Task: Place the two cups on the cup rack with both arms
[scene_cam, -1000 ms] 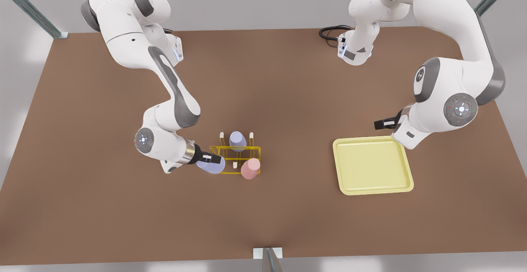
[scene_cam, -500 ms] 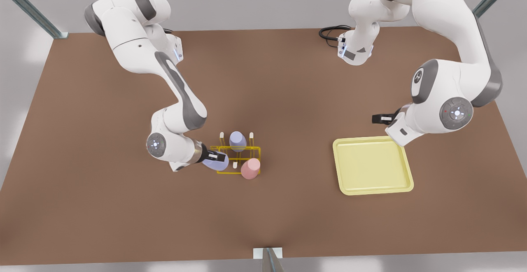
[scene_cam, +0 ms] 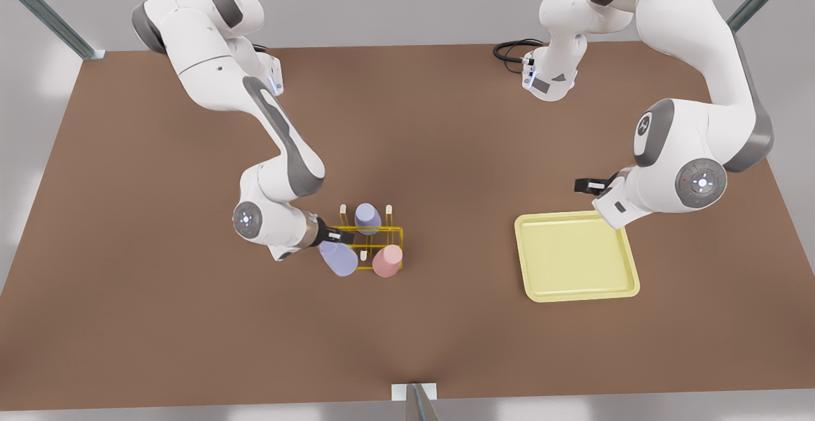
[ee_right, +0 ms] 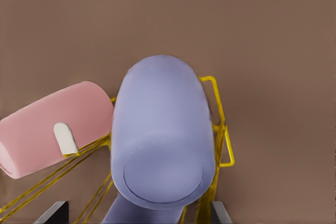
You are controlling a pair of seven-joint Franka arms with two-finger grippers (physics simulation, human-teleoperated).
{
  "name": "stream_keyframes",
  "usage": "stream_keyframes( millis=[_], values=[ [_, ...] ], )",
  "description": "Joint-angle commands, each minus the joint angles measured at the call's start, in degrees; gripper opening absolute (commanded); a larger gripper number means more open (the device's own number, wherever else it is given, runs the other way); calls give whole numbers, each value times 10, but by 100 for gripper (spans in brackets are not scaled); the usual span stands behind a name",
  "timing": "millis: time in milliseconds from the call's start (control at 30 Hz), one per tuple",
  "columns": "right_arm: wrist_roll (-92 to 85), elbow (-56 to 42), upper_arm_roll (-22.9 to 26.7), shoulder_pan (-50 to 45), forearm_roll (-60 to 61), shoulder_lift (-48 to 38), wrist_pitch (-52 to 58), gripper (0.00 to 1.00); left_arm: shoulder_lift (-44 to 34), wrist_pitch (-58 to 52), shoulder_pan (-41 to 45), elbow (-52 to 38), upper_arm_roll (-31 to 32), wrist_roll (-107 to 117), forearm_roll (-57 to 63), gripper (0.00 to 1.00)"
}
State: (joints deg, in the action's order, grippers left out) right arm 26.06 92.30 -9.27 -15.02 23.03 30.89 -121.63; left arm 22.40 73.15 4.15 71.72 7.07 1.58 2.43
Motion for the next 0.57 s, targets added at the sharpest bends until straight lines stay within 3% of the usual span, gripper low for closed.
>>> stream_keyframes(
  millis=[0,67,133,167,233,300,367,433,533],
  values=[
    [-75,-5,0,4,3,-6,-5,100,-1,-2,1,-1,0,-35,3,100],
    [-105,-35,10,14,-21,-17,-1,100,-1,-2,0,-1,0,-36,3,100],
    [-146,-40,12,55,-194,-38,8,100,-1,-2,0,-1,0,-37,3,100],
    [-262,-46,27,83,-243,-26,8,100,-1,-3,0,-1,0,-37,3,100],
    [-408,-85,91,112,-245,3,9,100,-1,-4,0,-1,0,-37,2,100],
    [-412,-80,92,164,-197,-54,101,100,-1,-5,0,-1,0,-37,2,100],
    [-356,-83,92,158,-185,-150,248,100,0,-5,-1,-1,0,-35,2,100],
    [-261,-125,89,155,-200,-177,361,100,0,-5,-1,0,0,-34,2,100],
    [-258,-119,88,148,-221,-202,376,100,2,-6,0,1,0,-34,1,100]
  ],
)
